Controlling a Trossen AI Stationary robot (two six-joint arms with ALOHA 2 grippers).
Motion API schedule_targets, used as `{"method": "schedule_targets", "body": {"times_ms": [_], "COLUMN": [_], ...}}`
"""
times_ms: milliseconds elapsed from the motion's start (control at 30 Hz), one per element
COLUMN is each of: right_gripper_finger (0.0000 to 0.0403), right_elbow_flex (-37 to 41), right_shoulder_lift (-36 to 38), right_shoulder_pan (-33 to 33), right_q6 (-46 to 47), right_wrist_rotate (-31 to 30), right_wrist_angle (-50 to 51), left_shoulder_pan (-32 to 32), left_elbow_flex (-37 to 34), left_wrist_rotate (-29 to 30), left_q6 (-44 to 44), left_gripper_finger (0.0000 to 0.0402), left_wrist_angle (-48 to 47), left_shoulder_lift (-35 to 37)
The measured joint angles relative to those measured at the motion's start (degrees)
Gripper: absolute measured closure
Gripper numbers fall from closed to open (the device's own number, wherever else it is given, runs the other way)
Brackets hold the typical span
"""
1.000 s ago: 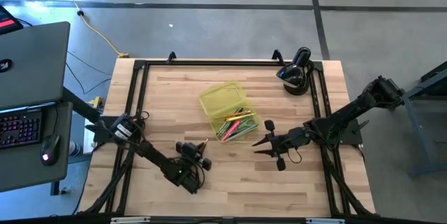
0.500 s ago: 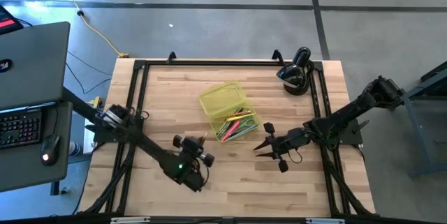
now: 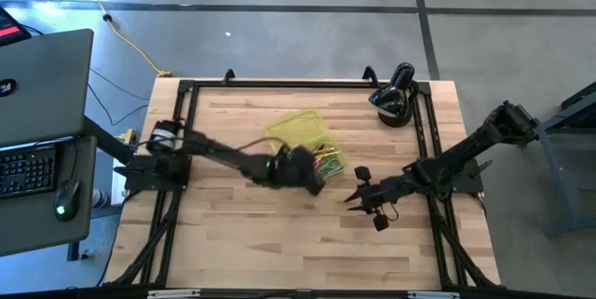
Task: Pick & place school supplies into a supply box
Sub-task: Put the orange pencil into the yellow supply box
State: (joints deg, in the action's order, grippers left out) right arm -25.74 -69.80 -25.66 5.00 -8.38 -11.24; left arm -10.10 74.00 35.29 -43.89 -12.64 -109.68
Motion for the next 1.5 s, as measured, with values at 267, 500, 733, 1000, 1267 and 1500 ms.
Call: {"method": "schedule_targets", "body": {"times_ms": [267,500,733,1000,1267,1500], "right_gripper_finger": [0.0315,0.0315,0.0315,0.0316,0.0316,0.0316], "right_elbow_flex": [0.0,0.0,0.0,0.0,0.0,0.0], "right_shoulder_lift": [0.0,0.0,0.0,0.0,0.0,0.0], "right_shoulder_pan": [0.2,1.0,2.2,2.5,2.5,2.5], "right_q6": [-4.0,-4.1,-4.0,-4.0,-4.0,-4.0], "right_wrist_rotate": [-0.3,-1.1,-1.1,-1.1,-1.1,-1.1], "right_wrist_angle": [0.9,1.1,1.2,1.4,1.8,2.1], "left_shoulder_pan": [8.0,9.0,9.1,9.3,7.5,2.6], "left_elbow_flex": [0.1,0.0,0.0,0.1,0.1,0.1], "left_wrist_rotate": [-12.6,-15.1,-14.2,-17.1,-21.4,-20.9], "left_q6": [5.0,4.3,6.4,6.6,3.8,1.4], "left_gripper_finger": [0.0359,0.0262,0.0209,0.02,0.0204,0.0264], "left_wrist_angle": [10.6,11.9,11.9,7.9,-3.7,-12.3], "left_shoulder_lift": [-5.9,-8.4,-7.3,-3.1,-1.0,-1.0]}}
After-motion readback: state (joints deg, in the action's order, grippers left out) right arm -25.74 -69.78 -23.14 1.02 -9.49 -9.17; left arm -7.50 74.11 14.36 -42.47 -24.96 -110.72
